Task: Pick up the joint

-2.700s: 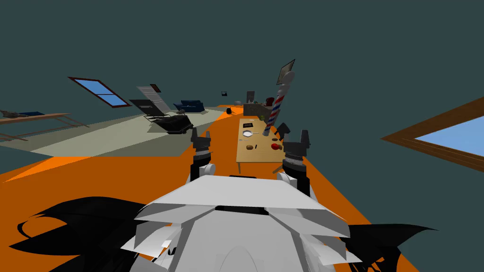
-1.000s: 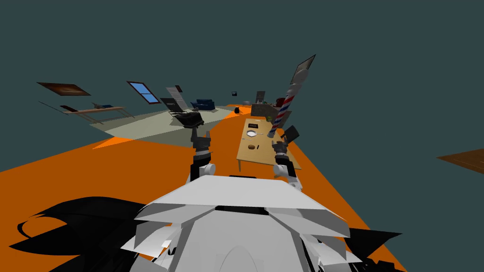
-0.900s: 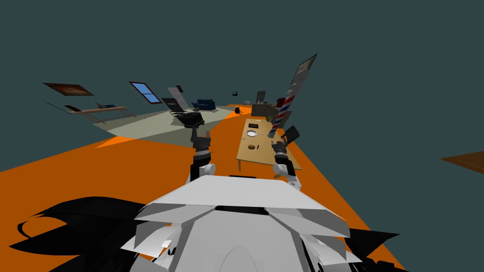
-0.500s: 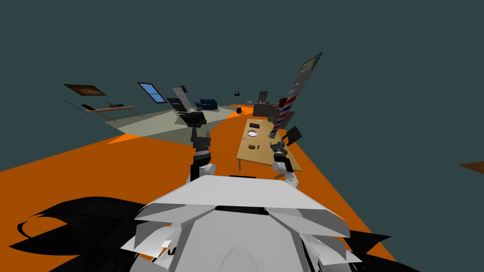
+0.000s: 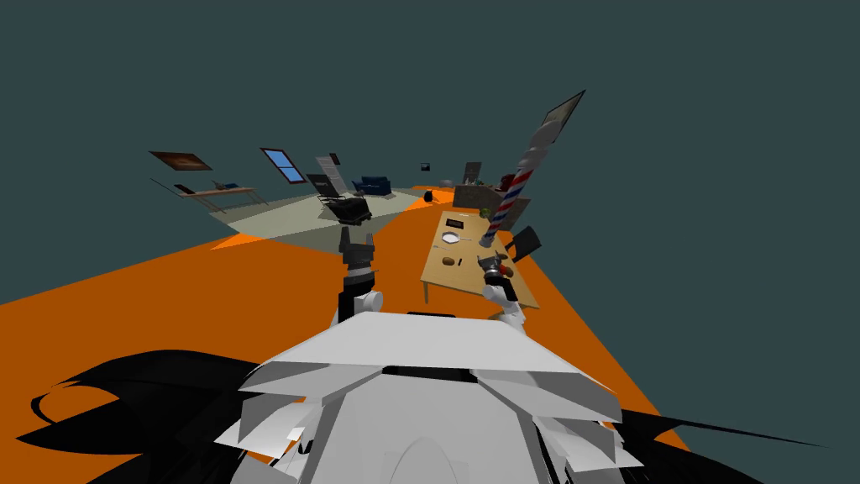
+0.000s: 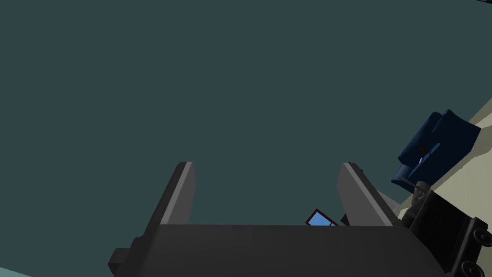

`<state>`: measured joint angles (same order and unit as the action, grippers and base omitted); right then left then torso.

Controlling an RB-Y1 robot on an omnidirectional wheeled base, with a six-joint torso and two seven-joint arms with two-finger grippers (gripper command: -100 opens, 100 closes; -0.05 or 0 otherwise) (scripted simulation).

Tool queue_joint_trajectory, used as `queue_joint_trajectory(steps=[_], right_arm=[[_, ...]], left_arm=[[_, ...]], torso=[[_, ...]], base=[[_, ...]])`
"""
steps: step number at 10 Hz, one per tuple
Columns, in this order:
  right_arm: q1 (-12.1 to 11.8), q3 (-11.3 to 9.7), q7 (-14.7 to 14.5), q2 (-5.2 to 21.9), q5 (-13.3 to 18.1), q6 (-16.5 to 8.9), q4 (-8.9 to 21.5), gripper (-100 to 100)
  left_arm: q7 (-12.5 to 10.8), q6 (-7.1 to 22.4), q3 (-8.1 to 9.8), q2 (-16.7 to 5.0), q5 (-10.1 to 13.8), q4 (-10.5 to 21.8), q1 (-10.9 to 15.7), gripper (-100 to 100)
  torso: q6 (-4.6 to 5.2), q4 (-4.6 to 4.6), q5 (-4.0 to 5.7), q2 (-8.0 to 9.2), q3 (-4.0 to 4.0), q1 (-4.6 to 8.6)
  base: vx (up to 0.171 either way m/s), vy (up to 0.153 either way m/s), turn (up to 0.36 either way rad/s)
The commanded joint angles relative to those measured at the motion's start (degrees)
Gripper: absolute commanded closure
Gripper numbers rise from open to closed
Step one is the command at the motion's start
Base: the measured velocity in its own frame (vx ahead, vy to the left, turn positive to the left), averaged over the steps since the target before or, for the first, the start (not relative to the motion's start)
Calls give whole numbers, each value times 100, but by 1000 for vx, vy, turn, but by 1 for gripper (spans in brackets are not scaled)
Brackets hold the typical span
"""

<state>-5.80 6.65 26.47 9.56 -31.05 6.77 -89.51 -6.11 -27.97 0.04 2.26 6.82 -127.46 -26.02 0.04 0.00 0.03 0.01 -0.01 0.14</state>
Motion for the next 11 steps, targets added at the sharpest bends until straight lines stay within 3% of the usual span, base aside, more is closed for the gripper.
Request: queue_joint_trajectory(steps=[1,2,3,4,5,6,7,8,10,11], right_arm=[[51,4,23,5,-21,-15,170,-100],[281,65,159,28,-160,-189,414,-100],[281,65,159,28,-160,-189,556,-100],[516,128,291,53,-288,-362,763,-100],[516,128,291,53,-288,-362,938,-100],[754,193,419,80,-404,-535,1130,-100],[754,193,419,80,-404,-535,1320,-100],[996,259,543,109,-507,-705,1489,-100],[996,259,543,109,-507,-705,1746,-100],[1238,326,662,140,-598,-873,1990,-100]], left_arm=[[0,0,0,0,0,0,0,0],[0,0,0,0,0,0,0,0],[0,0,0,0,0,0,1,0],[0,0,0,0,0,0,0,0],[0,0,0,0,0,0,0,0],[0,0,0,0,0,0,0,0],[0,0,0,0,0,0,0,0],[0,0,0,0,0,0,0,0],[0,0,0,0,0,0,0,0],[0,0,0,0,0,0,0,0]], torso=[[0,0,0,0,0,0],[0,0,-1,-1,1,-5],[-3,0,-1,-1,0,-4],[0,0,-1,-1,0,-2],[-2,-1,0,1,-1,-2],[0,0,0,0,0,-1],[-2,0,-1,-3,1,-1],[1,1,0,-3,2,-3],[1,0,0,0,0,-1],[2,1,-1,-2,1,-8]], base=[[-9,-19,-14],[-18,-25,124],[-16,-28,60],[-24,-34,85],[-17,-35,70],[-12,-33,85],[-10,-28,57],[-25,-39,120],[-13,-22,25],[-12,-17,99]])
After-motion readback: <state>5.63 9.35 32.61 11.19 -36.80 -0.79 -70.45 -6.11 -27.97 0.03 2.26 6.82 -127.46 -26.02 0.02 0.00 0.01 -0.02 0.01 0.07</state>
